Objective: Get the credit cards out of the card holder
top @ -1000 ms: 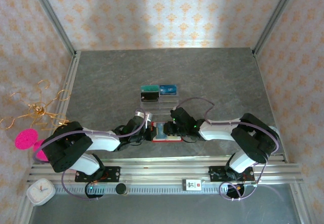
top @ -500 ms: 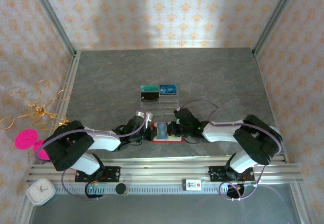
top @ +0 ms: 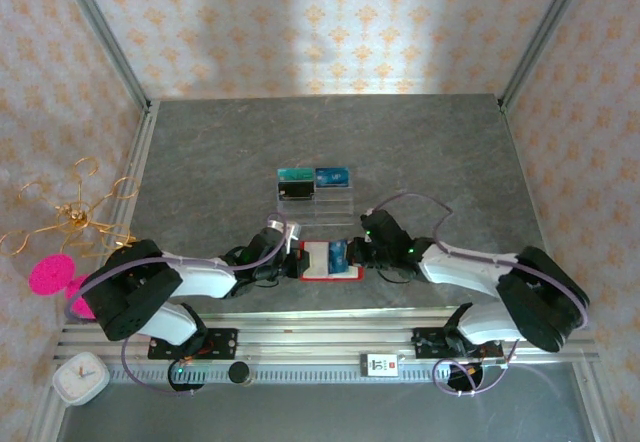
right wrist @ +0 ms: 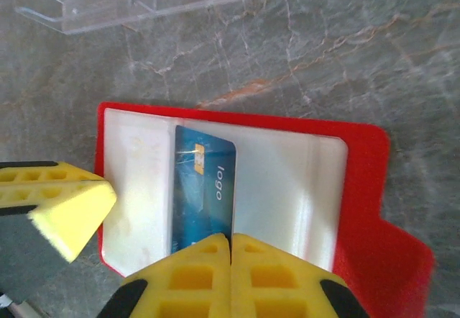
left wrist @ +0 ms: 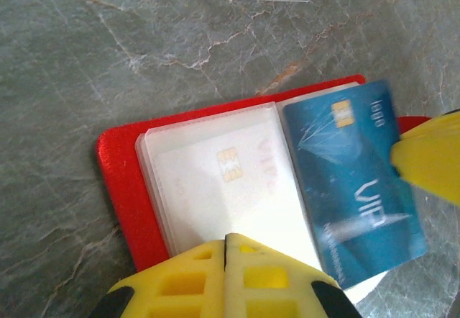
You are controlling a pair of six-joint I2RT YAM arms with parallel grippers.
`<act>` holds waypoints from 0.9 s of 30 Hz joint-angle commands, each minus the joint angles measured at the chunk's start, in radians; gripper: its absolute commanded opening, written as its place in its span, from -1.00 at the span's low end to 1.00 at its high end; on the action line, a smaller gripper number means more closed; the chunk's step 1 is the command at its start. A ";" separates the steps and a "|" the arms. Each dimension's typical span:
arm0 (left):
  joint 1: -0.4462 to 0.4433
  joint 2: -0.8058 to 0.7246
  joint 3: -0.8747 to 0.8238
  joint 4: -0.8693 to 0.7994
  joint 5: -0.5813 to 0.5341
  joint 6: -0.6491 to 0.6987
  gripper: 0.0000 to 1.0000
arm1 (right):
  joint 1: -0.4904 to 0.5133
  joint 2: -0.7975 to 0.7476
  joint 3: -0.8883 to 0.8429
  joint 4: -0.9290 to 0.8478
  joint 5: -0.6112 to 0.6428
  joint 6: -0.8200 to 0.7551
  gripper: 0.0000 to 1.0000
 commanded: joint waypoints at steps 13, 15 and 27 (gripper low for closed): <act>0.029 -0.284 0.002 -0.088 0.075 -0.002 -0.30 | -0.008 -0.202 0.211 -0.177 0.156 -0.435 -1.00; 0.031 -0.325 -0.004 -0.111 0.066 -0.012 -0.09 | -0.009 -0.186 0.258 -0.165 0.196 -0.493 -1.00; 0.071 -0.454 0.012 -0.264 0.038 -0.016 0.48 | -0.164 0.020 0.547 -0.189 -0.012 -0.849 -1.00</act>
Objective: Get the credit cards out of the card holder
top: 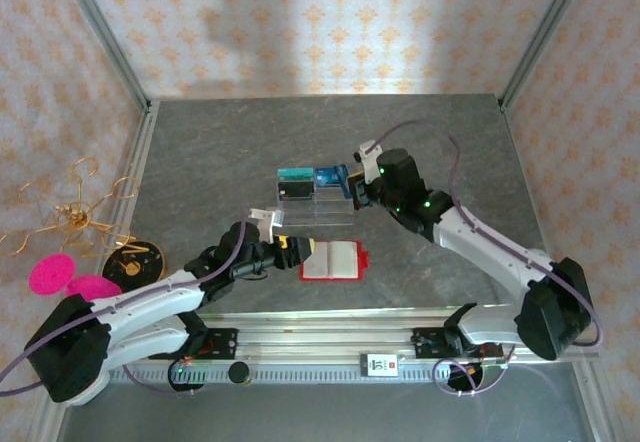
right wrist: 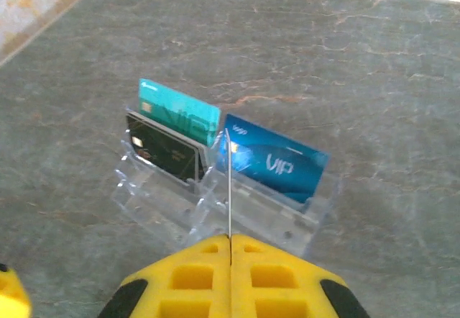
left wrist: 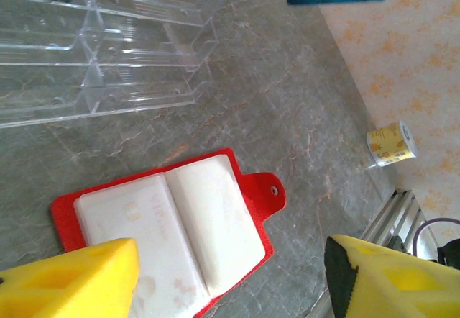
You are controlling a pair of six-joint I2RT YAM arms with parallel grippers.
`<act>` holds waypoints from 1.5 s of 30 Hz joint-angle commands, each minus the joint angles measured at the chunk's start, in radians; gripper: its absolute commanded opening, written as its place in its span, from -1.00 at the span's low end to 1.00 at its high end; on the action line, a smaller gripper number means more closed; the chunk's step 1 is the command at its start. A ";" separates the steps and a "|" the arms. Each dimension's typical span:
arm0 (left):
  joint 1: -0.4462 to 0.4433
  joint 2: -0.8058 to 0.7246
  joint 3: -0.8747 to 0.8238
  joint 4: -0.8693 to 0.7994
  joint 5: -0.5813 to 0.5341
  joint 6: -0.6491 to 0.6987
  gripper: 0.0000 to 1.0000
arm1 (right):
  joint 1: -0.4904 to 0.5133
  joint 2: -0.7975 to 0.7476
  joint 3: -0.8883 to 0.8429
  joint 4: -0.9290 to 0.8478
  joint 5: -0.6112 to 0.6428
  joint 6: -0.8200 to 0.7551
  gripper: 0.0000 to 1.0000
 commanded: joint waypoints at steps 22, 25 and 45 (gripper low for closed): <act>0.144 0.040 0.231 -0.270 -0.063 0.088 0.72 | -0.127 0.533 0.835 -0.645 -0.414 -0.831 -1.00; 0.145 0.027 0.241 -0.299 -0.110 0.123 0.73 | -0.128 0.572 0.868 -0.686 -0.369 -0.887 -1.00; 0.166 0.025 0.270 -0.368 -0.157 0.170 0.71 | -0.160 0.701 0.899 -0.743 -0.310 -1.003 -1.00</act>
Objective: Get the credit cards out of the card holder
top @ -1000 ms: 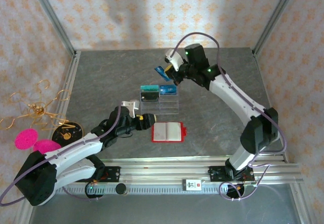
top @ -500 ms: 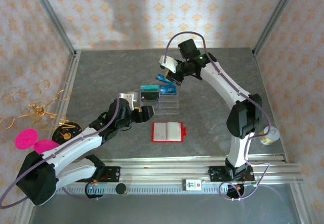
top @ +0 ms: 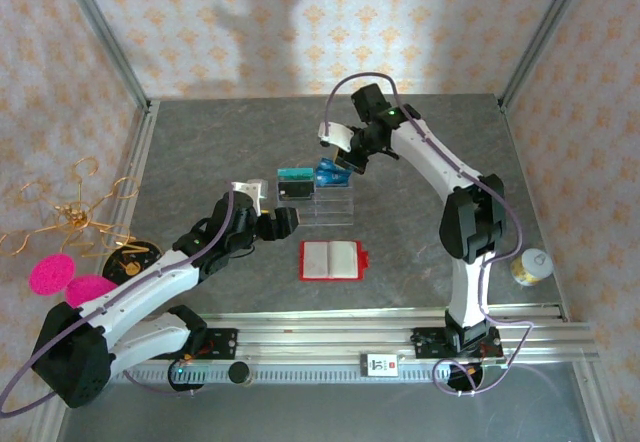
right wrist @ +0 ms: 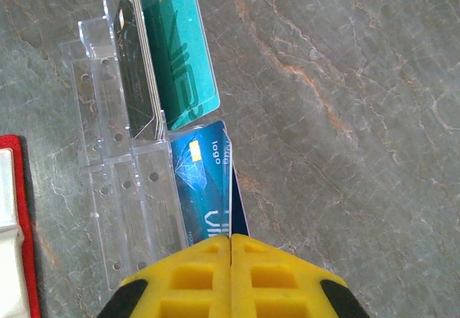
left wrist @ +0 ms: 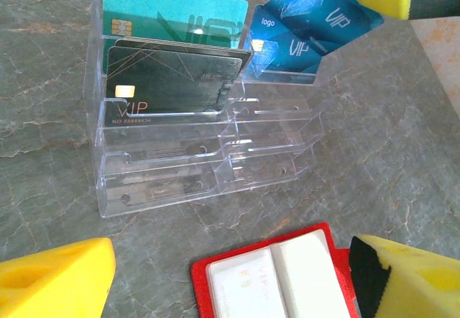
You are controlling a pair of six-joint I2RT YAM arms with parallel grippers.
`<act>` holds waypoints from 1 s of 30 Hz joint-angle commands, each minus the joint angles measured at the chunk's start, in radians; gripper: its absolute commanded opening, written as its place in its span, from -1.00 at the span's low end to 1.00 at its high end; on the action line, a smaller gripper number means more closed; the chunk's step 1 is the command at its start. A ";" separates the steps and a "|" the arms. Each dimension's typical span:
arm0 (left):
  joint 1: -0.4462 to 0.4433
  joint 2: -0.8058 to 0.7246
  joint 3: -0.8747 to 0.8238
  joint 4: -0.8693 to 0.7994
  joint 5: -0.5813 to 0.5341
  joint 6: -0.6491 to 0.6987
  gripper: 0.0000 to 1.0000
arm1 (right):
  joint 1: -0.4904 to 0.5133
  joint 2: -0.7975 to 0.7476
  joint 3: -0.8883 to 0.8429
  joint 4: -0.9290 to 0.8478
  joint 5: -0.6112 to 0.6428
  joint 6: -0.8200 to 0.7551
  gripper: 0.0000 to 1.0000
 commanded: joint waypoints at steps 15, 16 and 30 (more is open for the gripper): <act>0.017 -0.007 -0.010 0.040 0.036 0.011 0.72 | 0.030 0.005 0.006 0.045 0.040 0.035 -0.35; 0.016 -0.013 -0.014 0.043 0.037 0.009 0.73 | 0.031 -0.006 0.009 0.061 0.027 0.051 -0.31; 0.017 -0.153 -0.226 0.333 0.033 -0.185 0.98 | 0.100 -0.376 -0.567 0.872 -0.036 1.004 -0.21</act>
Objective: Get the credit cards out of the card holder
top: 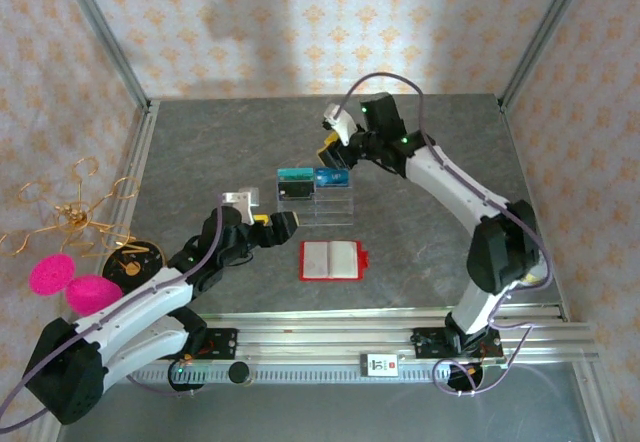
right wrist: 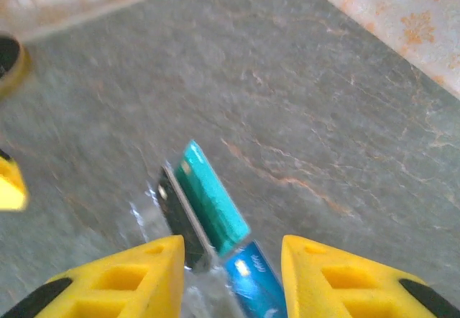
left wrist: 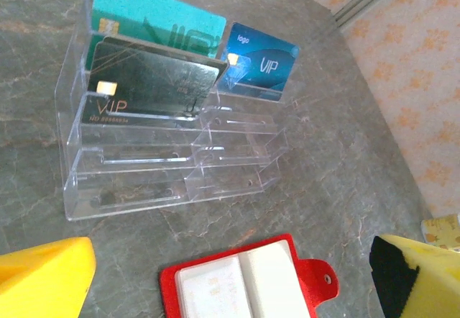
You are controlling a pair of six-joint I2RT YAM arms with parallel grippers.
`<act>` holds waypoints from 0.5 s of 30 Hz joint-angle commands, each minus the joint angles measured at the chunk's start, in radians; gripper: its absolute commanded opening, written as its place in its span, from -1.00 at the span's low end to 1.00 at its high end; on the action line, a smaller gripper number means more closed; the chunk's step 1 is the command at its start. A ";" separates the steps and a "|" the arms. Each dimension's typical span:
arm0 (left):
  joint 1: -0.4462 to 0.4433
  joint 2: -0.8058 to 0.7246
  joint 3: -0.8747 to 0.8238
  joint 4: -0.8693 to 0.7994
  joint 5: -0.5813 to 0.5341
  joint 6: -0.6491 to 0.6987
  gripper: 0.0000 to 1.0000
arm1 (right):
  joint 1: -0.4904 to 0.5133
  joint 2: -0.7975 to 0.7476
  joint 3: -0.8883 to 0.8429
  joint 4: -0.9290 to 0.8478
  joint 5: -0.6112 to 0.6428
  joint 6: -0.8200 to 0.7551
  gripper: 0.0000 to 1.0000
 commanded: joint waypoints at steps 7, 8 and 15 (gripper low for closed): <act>0.011 -0.148 -0.097 0.050 -0.073 -0.100 0.98 | 0.254 -0.215 -0.498 0.253 0.417 0.624 -0.19; 0.011 -0.168 -0.110 0.045 -0.079 -0.102 0.99 | 0.296 -0.221 -0.536 0.238 0.447 0.636 -0.19; 0.011 -0.275 -0.189 0.000 -0.115 -0.129 0.90 | 0.554 -0.132 -0.627 0.214 0.605 0.727 -0.20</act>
